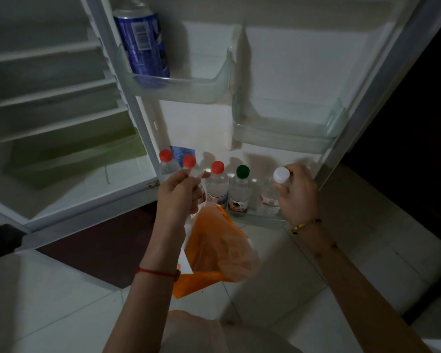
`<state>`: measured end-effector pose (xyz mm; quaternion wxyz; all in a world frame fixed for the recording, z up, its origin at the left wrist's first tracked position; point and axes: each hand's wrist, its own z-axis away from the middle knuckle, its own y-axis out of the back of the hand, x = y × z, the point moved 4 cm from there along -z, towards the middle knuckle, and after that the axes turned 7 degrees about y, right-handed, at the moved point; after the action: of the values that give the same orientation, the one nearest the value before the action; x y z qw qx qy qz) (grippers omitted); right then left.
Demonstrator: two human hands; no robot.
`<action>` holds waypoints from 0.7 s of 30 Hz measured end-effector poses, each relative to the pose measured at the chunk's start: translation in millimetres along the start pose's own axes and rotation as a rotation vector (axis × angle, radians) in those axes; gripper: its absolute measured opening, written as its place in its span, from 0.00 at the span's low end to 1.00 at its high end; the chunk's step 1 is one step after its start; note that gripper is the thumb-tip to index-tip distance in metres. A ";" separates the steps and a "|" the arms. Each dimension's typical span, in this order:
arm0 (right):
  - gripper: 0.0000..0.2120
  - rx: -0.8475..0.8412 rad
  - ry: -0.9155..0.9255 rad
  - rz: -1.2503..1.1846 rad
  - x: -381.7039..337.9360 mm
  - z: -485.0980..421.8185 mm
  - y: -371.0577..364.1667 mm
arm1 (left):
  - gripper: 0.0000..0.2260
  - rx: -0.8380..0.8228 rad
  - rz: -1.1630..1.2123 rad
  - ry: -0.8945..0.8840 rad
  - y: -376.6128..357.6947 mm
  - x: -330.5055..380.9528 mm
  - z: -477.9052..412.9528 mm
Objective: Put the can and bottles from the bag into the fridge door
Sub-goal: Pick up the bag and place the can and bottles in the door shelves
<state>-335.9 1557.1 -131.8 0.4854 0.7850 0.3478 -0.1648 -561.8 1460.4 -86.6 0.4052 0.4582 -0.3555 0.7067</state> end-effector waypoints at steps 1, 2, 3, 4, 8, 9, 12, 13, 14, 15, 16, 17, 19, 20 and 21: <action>0.13 -0.011 -0.006 0.000 3.6 -1.8 -2.9 | 0.10 0.006 0.001 0.002 0.3 -0.2 -0.2; 0.12 -0.026 -0.016 -0.002 7.1 -3.5 -5.9 | 0.10 0.012 0.001 0.000 0.5 -0.5 -0.4; 0.12 -0.044 -0.030 -0.004 10.8 -5.0 -9.3 | 0.10 0.019 -0.003 -0.002 1.2 -0.9 -0.7; 0.12 -0.066 -0.046 -0.005 14.6 -6.3 -13.2 | 0.10 0.029 -0.007 -0.006 1.9 -1.5 -0.8; 0.12 -0.135 -0.086 -0.015 26.3 -12.0 -29.0 | 0.10 0.066 -0.017 -0.020 4.0 -3.4 0.2; 0.11 -0.146 -0.088 -0.013 27.9 -13.3 -32.1 | 0.10 0.077 -0.026 -0.019 4.5 -3.8 0.4; 0.11 -0.168 -0.100 -0.014 31.2 -16.3 -37.7 | 0.10 0.103 -0.036 -0.008 5.3 -5.7 1.0; 0.11 -0.176 -0.103 -0.019 31.9 -16.8 -39.1 | 0.10 0.106 -0.032 -0.009 5.1 -6.2 1.5; 0.11 -0.183 -0.105 -0.023 32.4 -17.0 -40.1 | 0.10 0.109 -0.027 -0.012 4.5 -6.9 2.2; 0.10 -0.187 -0.102 -0.026 32.4 -17.3 -41.0 | 0.10 0.114 -0.022 -0.014 4.3 -7.6 2.9; 0.10 -0.189 -0.097 -0.030 32.4 -17.9 -41.8 | 0.10 0.119 -0.019 -0.015 4.2 -8.2 4.1; 0.11 -0.190 -0.094 -0.035 32.1 -18.5 -42.1 | 0.10 0.123 -0.015 -0.014 3.9 -9.2 5.3; 0.13 -0.196 -0.098 -0.041 31.1 -20.4 -41.9 | 0.11 0.114 0.004 -0.017 3.1 -11.2 8.5; 0.14 -0.202 -0.098 -0.032 30.5 -21.3 -41.8 | 0.13 0.111 0.018 -0.020 2.9 -12.0 10.4; 0.14 -0.210 -0.099 -0.021 29.8 -21.8 -42.1 | 0.16 0.118 0.029 -0.019 3.7 -12.9 11.8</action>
<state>-346.4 1599.8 -166.5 0.5798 0.7170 0.3472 -0.1710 -557.6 1445.3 -95.3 0.3639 0.4827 -0.3236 0.7279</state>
